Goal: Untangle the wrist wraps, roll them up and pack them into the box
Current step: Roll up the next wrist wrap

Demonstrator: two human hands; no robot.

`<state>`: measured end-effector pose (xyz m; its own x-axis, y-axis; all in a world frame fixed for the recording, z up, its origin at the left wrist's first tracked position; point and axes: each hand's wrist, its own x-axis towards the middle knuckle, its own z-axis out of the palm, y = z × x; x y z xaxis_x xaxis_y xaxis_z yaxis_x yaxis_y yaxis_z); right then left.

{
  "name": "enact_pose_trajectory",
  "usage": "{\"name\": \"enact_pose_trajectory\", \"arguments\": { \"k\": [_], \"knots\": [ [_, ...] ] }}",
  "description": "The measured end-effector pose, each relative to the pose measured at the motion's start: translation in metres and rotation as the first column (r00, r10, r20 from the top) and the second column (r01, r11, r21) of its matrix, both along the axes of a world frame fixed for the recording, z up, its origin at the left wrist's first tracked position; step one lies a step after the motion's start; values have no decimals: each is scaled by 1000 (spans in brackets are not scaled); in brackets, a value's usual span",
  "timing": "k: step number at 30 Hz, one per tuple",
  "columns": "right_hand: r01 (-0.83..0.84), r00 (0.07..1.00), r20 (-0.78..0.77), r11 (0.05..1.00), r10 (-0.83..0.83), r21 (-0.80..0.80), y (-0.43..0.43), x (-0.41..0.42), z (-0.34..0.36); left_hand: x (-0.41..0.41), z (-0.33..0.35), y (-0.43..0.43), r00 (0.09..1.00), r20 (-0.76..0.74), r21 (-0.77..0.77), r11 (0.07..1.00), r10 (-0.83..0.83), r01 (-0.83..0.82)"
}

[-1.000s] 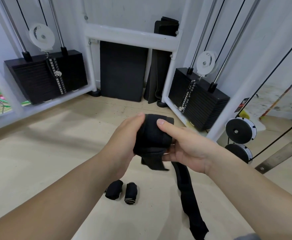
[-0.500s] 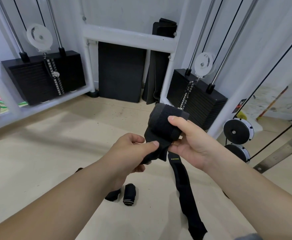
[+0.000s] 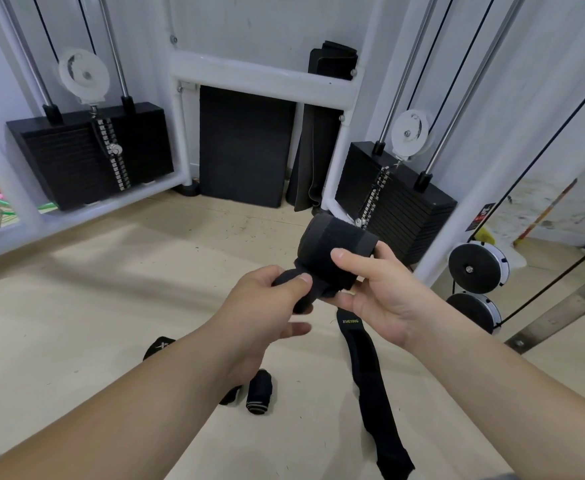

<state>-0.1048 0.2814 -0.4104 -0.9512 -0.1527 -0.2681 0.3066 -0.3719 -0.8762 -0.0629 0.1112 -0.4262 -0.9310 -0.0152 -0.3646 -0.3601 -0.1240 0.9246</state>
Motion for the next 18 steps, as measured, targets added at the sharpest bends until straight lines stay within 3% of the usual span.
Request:
{"name": "enact_pose_trajectory", "arguments": {
  "k": [9,18],
  "knots": [
    [10,997,-73,988,1,152,-9,4,-5,-2,2,1,992,-116,-77,996,40,-49],
    [-14,998,-59,997,18,75,-11,2,-8,-2,0,4,979,-197,125,992,44,-20]
  ]
}}
